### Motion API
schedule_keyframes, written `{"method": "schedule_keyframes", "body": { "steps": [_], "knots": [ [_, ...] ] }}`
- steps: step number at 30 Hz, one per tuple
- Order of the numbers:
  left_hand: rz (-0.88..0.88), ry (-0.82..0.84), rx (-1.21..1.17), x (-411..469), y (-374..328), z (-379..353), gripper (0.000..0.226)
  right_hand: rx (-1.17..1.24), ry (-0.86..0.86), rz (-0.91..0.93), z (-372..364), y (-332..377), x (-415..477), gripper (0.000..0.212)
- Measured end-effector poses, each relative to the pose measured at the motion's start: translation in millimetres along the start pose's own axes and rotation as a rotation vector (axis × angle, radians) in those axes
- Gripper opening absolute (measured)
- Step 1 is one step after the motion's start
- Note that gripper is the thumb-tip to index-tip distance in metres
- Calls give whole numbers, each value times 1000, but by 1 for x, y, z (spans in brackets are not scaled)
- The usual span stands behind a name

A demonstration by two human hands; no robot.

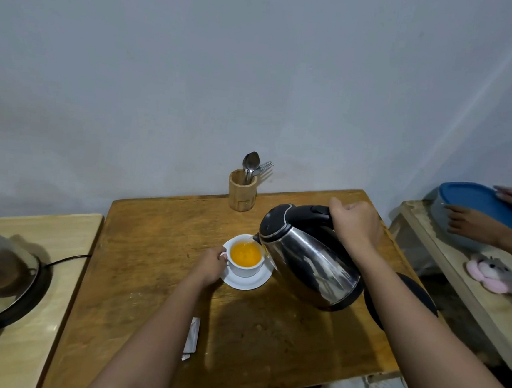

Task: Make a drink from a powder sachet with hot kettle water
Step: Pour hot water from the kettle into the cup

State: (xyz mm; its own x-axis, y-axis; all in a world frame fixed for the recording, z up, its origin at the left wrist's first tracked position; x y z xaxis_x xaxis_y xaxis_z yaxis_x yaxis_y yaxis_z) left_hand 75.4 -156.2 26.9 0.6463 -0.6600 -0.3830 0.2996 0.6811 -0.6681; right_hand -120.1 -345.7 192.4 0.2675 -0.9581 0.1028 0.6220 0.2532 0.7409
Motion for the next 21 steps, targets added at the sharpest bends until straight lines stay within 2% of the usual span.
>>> {"method": "schedule_keyframes", "body": {
  "steps": [8, 11, 14, 21],
  "knots": [
    [23, -14, -50, 1, 0, -3, 31, 284, -108, -315, 31, -44, -7, 41],
    [44, -36, -69, 0, 0, -5, 33, 425, -223, -420, 44, -70, -16, 48],
    [52, -86, -82, 2, 2, -8, 33, 555, -355, -453, 67, -85, -32, 31],
    [71, -187, -98, 2, 2, -17, 27, 748, -706, -511, 117, -127, -48, 31]
  ]
}}
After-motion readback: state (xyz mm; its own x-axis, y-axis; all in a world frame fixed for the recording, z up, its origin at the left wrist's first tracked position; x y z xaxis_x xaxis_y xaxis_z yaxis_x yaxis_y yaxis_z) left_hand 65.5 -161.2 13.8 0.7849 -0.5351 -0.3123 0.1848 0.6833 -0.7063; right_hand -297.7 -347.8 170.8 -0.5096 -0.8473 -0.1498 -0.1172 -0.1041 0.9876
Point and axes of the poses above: each hand's wrist, its own x-axis towards the middle knuckle, its own z-axis out of the back of the hand, y = z × x, the point moved 6 cm from there along x, towards the middle knuckle, and after that the axes turned 5 degrees about x, right-handed, at the moved point
